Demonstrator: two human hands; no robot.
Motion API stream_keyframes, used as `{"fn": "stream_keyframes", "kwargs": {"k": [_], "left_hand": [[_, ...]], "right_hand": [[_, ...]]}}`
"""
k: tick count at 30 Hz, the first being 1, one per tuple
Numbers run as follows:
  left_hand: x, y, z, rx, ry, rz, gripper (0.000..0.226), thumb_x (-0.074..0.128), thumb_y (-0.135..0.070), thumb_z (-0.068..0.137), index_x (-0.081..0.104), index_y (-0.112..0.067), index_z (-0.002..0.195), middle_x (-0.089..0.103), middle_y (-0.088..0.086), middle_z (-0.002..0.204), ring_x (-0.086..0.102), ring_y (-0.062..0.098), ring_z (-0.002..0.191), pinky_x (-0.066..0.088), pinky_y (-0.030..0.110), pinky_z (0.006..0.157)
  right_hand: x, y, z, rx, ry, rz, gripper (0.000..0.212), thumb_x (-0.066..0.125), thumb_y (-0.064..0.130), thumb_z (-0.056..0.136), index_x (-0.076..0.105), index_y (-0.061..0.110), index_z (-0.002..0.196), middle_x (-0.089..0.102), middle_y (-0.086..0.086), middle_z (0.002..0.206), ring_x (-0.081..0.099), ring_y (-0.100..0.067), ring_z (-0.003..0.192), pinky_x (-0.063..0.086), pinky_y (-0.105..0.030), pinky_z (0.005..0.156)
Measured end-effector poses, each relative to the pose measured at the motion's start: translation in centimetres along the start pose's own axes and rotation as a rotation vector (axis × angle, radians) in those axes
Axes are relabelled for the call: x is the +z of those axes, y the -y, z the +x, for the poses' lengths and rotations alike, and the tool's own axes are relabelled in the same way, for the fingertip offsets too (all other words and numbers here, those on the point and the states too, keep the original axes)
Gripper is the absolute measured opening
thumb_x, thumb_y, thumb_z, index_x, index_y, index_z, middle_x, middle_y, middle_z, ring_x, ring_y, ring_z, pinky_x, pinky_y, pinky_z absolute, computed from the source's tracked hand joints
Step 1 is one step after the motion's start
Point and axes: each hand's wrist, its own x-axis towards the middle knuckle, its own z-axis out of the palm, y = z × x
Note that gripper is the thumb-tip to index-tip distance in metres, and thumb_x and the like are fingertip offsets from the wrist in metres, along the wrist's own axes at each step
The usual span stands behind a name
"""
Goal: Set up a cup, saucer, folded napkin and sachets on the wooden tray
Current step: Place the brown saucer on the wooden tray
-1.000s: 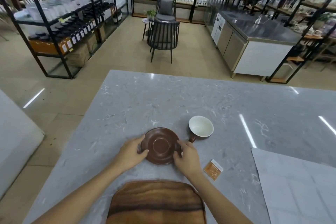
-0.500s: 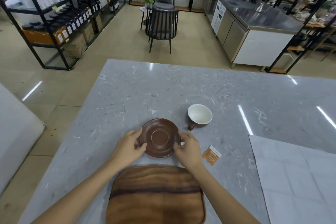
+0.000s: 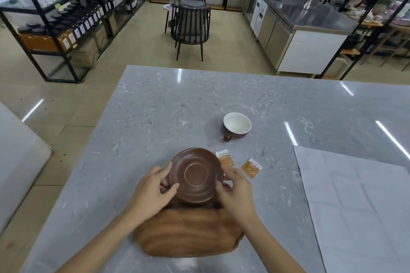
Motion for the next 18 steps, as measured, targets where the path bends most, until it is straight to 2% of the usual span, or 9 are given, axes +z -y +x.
{"fn": "stream_keyframes", "kwargs": {"k": [4,7,10,12,15,18], "left_hand": [[0.7,0.4,-2.3,0.022,0.004,-0.010,0.071,0.079,-0.021,0.086,0.046,-0.019,0.148,0.055,-0.005,0.091,0.063,0.011,0.070,0.052,0.012,0.072],[1.1,0.8,-3.8,0.025,0.017,-0.017,0.071,0.078,-0.025,0.086,0.046,-0.021,0.149,0.056,-0.010,0.095,0.064,0.008,0.077,0.053,0.012,0.073],[1.6,1.2,-5.0,0.011,0.020,-0.012,0.069,0.079,-0.027,0.085,0.050,-0.022,0.147,0.057,-0.012,0.092,0.063,0.007,0.079,0.053,0.013,0.072],[1.9,1.2,-5.7,0.003,0.011,-0.012,0.067,0.079,-0.024,0.085,0.052,-0.019,0.146,0.059,-0.010,0.089,0.062,0.007,0.079,0.051,0.010,0.071],[2.3,1.0,-6.8,-0.004,-0.015,-0.010,0.063,0.078,-0.020,0.086,0.053,-0.016,0.144,0.060,-0.010,0.088,0.061,0.006,0.083,0.049,0.007,0.070],[2.5,0.7,-7.6,-0.015,-0.031,0.001,0.058,0.076,-0.017,0.088,0.056,-0.014,0.142,0.061,-0.009,0.089,0.063,0.010,0.074,0.049,0.007,0.069]], "right_hand": [[-0.3,-0.5,-3.0,0.023,-0.007,-0.010,0.047,0.071,0.003,0.088,0.067,0.014,0.133,0.066,-0.002,0.123,0.065,-0.006,0.102,0.046,-0.003,0.085],[-0.6,-0.6,-4.9,0.049,-0.011,0.024,0.048,0.070,0.003,0.089,0.067,0.019,0.133,0.065,0.001,0.123,0.067,-0.007,0.103,0.057,-0.021,0.090],[-0.6,-0.9,-6.4,0.045,-0.029,0.025,0.049,0.071,0.002,0.088,0.068,0.022,0.132,0.065,0.008,0.125,0.064,-0.009,0.115,0.054,-0.032,0.100],[-0.5,-1.0,-7.2,0.052,-0.027,0.014,0.048,0.071,0.002,0.087,0.068,0.022,0.131,0.065,0.007,0.125,0.063,-0.011,0.118,0.053,-0.033,0.101],[-0.2,-0.9,-8.2,0.062,-0.039,0.033,0.045,0.071,0.000,0.087,0.069,0.022,0.127,0.064,0.009,0.118,0.068,-0.016,0.109,0.058,-0.034,0.092],[0.3,-1.2,-8.9,0.047,-0.064,-0.006,0.041,0.072,0.000,0.087,0.071,0.015,0.125,0.065,0.010,0.116,0.066,-0.014,0.108,0.055,-0.026,0.093]]}}
